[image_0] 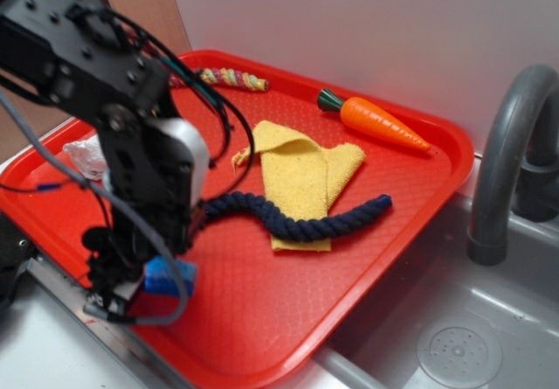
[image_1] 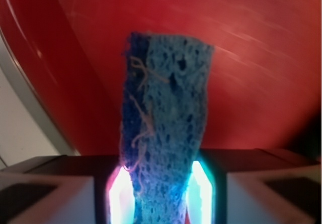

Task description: Grab the blue sponge.

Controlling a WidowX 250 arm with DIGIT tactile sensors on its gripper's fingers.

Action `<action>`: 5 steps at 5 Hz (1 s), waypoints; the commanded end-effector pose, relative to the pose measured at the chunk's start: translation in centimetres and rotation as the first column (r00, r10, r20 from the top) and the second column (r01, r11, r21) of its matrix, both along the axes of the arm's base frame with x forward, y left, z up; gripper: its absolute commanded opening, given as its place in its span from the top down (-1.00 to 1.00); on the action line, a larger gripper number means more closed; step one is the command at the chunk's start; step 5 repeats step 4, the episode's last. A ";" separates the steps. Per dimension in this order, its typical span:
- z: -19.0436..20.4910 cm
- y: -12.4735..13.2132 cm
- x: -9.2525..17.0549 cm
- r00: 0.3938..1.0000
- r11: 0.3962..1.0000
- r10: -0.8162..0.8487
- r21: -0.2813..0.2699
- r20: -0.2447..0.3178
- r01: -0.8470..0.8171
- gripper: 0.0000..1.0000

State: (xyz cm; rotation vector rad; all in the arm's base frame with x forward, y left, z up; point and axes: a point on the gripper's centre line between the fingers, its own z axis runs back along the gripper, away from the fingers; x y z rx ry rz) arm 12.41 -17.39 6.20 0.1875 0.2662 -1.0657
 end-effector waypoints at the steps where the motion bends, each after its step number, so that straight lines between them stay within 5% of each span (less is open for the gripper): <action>1: 11.2 4.8 4.2 0.860 0.875 0.470 -0.237 0.201 -0.423 1.00; 2: 15.9 7.3 5.6 0.711 0.715 0.686 -0.331 0.156 -0.616 1.00; 3: 19.5 8.6 6.1 0.603 0.615 0.778 -0.405 0.176 -0.676 1.00; 4: 21.2 9.0 6.7 0.624 0.653 0.744 -0.453 0.237 -0.607 1.00; 5: 21.2 9.0 6.7 0.624 0.653 0.744 -0.453 0.237 -0.607 1.00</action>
